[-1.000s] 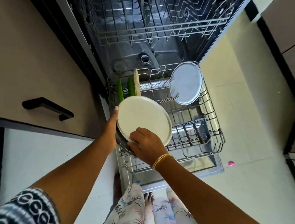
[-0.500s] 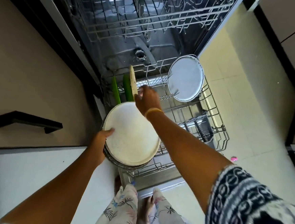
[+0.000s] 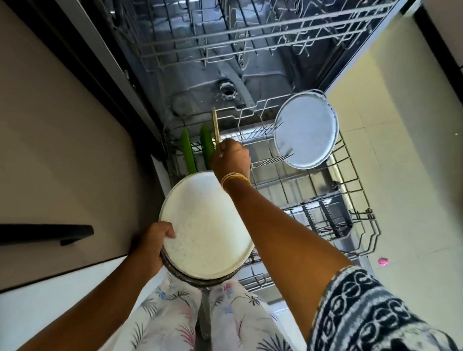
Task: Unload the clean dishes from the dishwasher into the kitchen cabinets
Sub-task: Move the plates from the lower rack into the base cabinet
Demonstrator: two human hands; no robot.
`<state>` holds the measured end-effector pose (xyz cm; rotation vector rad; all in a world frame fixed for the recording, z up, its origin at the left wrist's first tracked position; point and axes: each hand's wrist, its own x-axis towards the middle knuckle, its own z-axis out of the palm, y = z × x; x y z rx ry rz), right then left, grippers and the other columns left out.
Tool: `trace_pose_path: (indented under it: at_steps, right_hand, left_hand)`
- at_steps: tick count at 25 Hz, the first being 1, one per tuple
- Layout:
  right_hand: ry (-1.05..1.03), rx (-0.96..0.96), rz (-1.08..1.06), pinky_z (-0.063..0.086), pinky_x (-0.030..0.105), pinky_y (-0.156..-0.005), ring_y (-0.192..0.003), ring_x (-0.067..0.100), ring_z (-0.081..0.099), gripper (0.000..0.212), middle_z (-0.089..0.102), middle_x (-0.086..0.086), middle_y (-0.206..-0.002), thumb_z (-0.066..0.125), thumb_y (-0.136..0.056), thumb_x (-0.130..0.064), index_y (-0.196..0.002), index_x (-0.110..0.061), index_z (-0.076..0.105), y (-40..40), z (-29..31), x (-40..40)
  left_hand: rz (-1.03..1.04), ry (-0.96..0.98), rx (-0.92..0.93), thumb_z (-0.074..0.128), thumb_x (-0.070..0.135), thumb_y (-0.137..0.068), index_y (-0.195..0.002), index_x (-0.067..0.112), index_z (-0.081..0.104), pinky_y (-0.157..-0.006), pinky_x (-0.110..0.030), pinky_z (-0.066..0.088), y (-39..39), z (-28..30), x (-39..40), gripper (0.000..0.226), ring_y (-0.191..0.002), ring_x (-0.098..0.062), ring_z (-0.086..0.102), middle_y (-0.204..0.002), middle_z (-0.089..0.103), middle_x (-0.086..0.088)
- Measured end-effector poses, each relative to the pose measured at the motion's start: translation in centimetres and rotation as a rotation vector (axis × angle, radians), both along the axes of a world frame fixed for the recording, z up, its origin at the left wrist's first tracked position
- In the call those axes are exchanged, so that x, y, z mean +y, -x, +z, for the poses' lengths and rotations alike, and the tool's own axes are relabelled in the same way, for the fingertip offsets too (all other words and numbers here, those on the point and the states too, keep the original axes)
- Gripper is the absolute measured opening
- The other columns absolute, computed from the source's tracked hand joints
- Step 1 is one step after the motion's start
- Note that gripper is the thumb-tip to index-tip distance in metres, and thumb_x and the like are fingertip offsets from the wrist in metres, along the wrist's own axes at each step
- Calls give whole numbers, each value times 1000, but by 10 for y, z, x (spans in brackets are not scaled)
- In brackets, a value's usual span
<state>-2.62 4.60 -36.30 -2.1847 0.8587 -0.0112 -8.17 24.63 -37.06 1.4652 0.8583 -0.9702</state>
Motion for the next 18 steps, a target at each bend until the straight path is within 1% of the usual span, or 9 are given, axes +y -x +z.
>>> trace_pose_path:
  at_steps: [1, 3, 6, 8, 11, 13, 14, 16, 18]
  right_hand:
    - [8, -42, 3, 53, 27, -75, -88, 29, 67, 21, 70, 14, -100, 62, -86, -15, -103, -3, 67, 5, 9, -2]
    - [55, -140, 40, 44, 21, -66, -82, 27, 66, 17, 69, 12, -96, 60, -86, -13, -97, -3, 69, 17, 29, -6]
    - [158, -265, 176, 47, 26, -61, -75, 26, 63, 14, 67, 11, -90, 60, -85, -13, -91, -4, 68, 46, 66, -16]
    - [248, -362, 321, 48, 29, -57, -68, 29, 61, 9, 66, 13, -84, 61, -82, -11, -85, -4, 67, 76, 91, -20]
    - [421, -441, 526, 50, 31, -57, -71, 27, 60, 5, 65, 10, -81, 64, -75, -6, -79, -6, 67, 133, 121, -17]
    - [544, -433, 663, 50, 31, -53, -69, 24, 59, 3, 64, 7, -76, 68, -73, -8, -76, -9, 67, 175, 135, -13]
    - [587, -424, 722, 49, 31, -51, -68, 23, 58, 1, 63, 6, -75, 68, -75, -9, -75, -10, 67, 195, 141, -11]
    - [640, -407, 807, 50, 35, -53, -69, 23, 57, 4, 63, 6, -77, 64, -80, -10, -77, -11, 67, 227, 150, -6]
    - [656, -397, 881, 50, 38, -59, -71, 24, 57, 8, 63, 7, -80, 61, -84, -10, -79, -11, 67, 254, 160, 4]
  left_hand:
    - [-32, -42, -2, 53, 6, -30, -93, -1, 61, -89, -48, 49, 0, -4, 1, 64, -92, -41, 56, -99, 58, -18]
    - [-125, -83, -5, 45, 2, -32, -88, -4, 54, -83, -44, 45, 0, 10, -7, 57, -84, -38, 51, -92, 51, -17]
    - [-217, -101, -69, 48, 2, -46, -81, -4, 43, -81, -37, 37, 8, 55, -26, 35, -63, -28, 45, -71, 44, -12]
    - [-171, -88, -111, 44, 4, -48, -88, -3, 42, -80, -34, 33, 18, 82, -32, 41, -57, -22, 40, -66, 40, -7]
    - [81, 44, -99, 42, 0, -55, -95, -2, 53, -77, -38, 46, 39, 113, -38, 42, -73, -33, 50, -76, 52, -10]
    - [206, 106, -102, 44, -1, -60, -81, 1, 55, -73, -36, 47, 53, 128, -40, 23, -75, -35, 52, -77, 52, -10]
    - [252, 127, -94, 46, 0, -56, -73, 3, 51, -73, -35, 48, 60, 133, -37, 19, -78, -36, 52, -77, 51, -11]
    - [285, 185, -71, 49, 6, -39, -71, 8, 48, -84, -39, 49, 74, 136, -28, 32, -94, -38, 55, -88, 54, -13]
    - [289, 229, -84, 42, 8, -56, -94, 6, 59, -104, -47, 40, 87, 146, -21, 41, -116, -36, 52, -116, 59, -10]
